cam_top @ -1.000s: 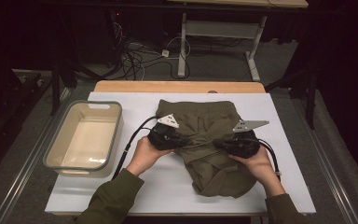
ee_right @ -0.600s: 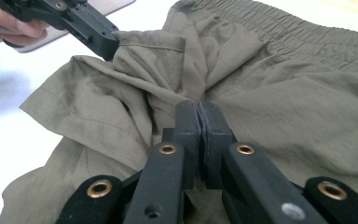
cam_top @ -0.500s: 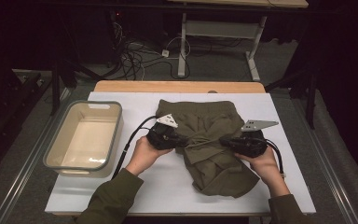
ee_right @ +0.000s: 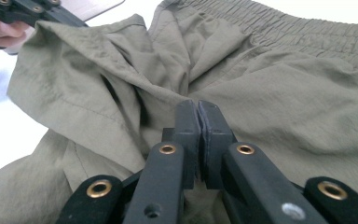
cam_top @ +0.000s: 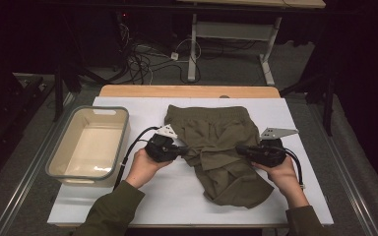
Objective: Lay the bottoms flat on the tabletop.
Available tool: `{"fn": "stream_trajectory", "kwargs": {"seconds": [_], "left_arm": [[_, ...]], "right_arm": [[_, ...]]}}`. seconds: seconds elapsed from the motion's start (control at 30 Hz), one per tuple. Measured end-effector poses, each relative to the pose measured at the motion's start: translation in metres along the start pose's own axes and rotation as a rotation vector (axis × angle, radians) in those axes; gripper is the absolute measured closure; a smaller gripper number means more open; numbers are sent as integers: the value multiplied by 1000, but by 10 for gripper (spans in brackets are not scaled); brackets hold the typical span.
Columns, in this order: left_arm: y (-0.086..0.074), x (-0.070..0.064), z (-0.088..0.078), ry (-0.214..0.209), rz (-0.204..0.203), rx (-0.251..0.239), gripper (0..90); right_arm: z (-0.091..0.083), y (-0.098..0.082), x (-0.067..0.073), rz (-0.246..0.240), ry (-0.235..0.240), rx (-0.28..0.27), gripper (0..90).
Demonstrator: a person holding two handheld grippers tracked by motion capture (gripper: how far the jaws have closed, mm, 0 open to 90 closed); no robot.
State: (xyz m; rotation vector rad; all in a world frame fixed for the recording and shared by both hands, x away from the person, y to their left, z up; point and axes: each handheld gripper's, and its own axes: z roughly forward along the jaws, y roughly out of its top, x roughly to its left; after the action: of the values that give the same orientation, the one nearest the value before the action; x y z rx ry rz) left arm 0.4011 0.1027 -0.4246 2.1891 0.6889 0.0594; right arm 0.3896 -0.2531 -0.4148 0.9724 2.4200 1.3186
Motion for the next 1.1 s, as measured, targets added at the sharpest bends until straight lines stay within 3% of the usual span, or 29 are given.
{"fn": "stream_trajectory", "kwargs": {"seconds": [0.37, 0.7, 1.1], "left_arm": [[-22, -4, -12, 19, -24, -1, 867], [-23, 1, -7, 27, -38, 2, 867], [-25, 5, -6, 31, -50, 7, 867]], "right_arm": [[-2, -2, -2, 10, -17, -6, 877], [-11, -7, -8, 27, -49, -21, 877], [-35, -23, -27, 82, -128, -41, 878]]}}
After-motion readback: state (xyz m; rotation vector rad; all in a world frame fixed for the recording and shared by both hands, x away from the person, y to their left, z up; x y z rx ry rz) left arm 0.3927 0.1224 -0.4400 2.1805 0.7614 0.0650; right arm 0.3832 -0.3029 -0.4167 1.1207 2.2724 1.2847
